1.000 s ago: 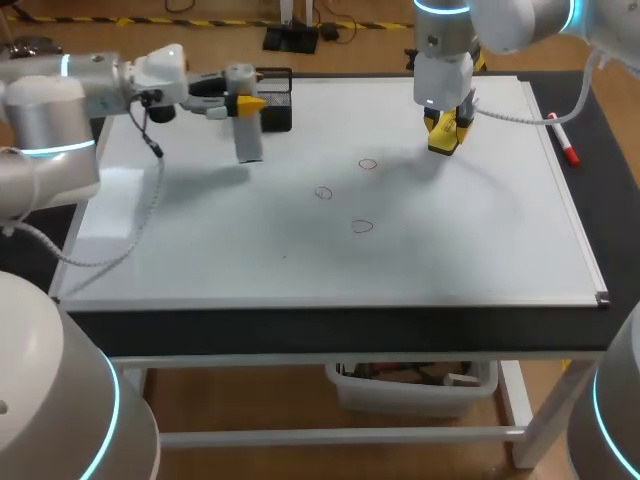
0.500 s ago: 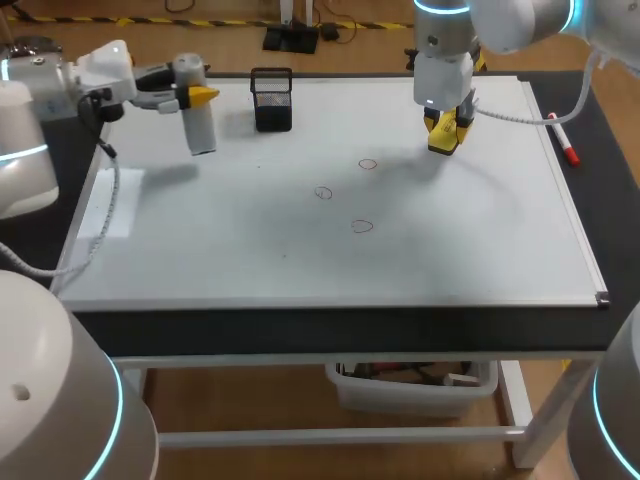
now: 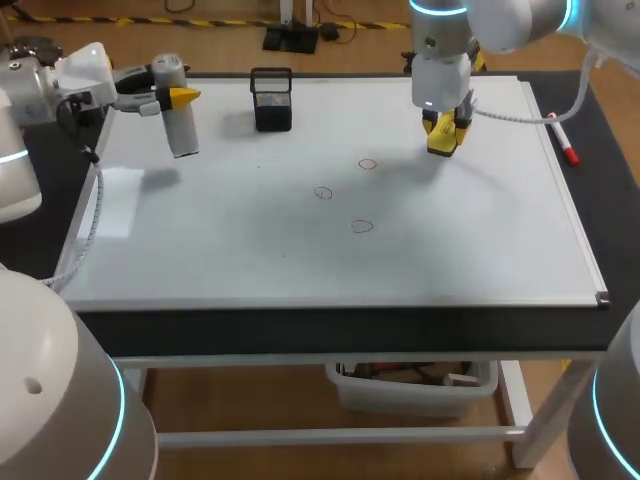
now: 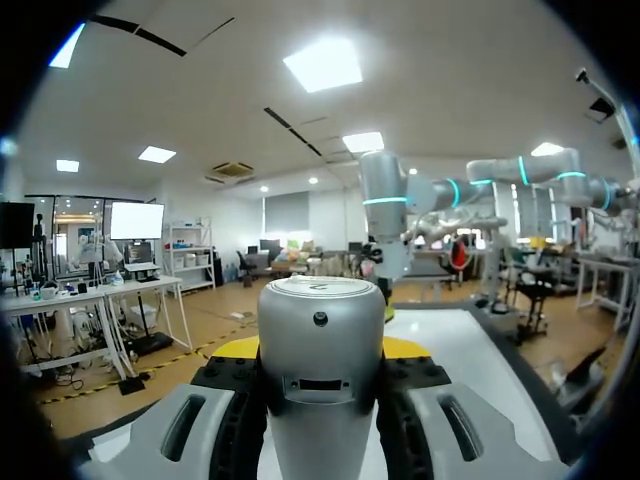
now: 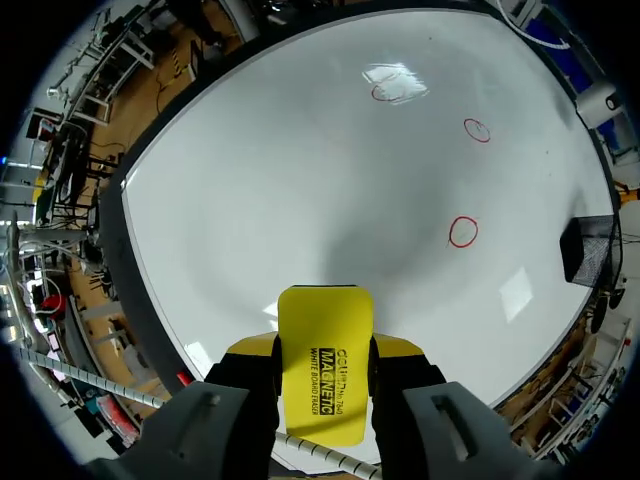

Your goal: Pick up the inspection probe, press it on each red-marked spot on the whiteboard one by one, put down the probe, pick up the eraser, and wipe off all the red marks.

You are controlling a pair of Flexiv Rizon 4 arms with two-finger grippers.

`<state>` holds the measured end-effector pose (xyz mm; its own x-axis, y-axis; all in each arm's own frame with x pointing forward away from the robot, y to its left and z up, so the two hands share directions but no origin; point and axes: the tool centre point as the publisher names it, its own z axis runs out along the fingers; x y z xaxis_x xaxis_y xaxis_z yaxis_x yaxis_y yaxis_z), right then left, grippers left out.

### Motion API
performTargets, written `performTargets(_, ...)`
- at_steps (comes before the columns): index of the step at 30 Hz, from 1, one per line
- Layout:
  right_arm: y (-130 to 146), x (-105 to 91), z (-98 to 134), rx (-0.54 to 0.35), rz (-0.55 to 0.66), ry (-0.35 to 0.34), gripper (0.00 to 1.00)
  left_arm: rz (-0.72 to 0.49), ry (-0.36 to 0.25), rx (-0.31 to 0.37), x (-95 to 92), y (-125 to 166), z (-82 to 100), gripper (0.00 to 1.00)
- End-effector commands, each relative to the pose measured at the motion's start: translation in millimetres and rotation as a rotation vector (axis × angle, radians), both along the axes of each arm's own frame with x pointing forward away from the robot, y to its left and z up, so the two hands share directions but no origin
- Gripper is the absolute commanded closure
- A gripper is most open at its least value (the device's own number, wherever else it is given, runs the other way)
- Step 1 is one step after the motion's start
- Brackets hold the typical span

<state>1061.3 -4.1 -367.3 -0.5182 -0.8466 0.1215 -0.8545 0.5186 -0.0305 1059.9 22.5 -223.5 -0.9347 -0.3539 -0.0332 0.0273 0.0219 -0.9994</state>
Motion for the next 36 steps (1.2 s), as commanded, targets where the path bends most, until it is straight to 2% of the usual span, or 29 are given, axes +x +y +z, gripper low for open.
performTargets(1, 34, -2.2, 10, -0.031, 0.018, 0.0, 1.0, 0.003, -0.003, -0.001, -0.9, 0, 0.7, 1.0)
performTargets(12, 122, -5.6, 2, 0.06, 0.177, 0.009, 1.0, 0.003, -0.003, -0.001, -0.9, 0, 0.7, 1.0)
performTargets(24, 215, -22.3, 4, 0.136, 0.366, 0.018, 1.0, 0.003, -0.003, -0.001, -0.9, 0, 0.7, 1.0)
performTargets(29, 238, -29.0, -2, 0.15, 0.411, 0.044, 1.0, 0.003, -0.003, -0.001, -0.9, 0, 0.7, 1.0)
performTargets(36, 253, -43.4, -16, 0.161, 0.429, 0.09, 1.0, 0.003, -0.003, -0.001, -0.9, 0, 0.7, 1.0)
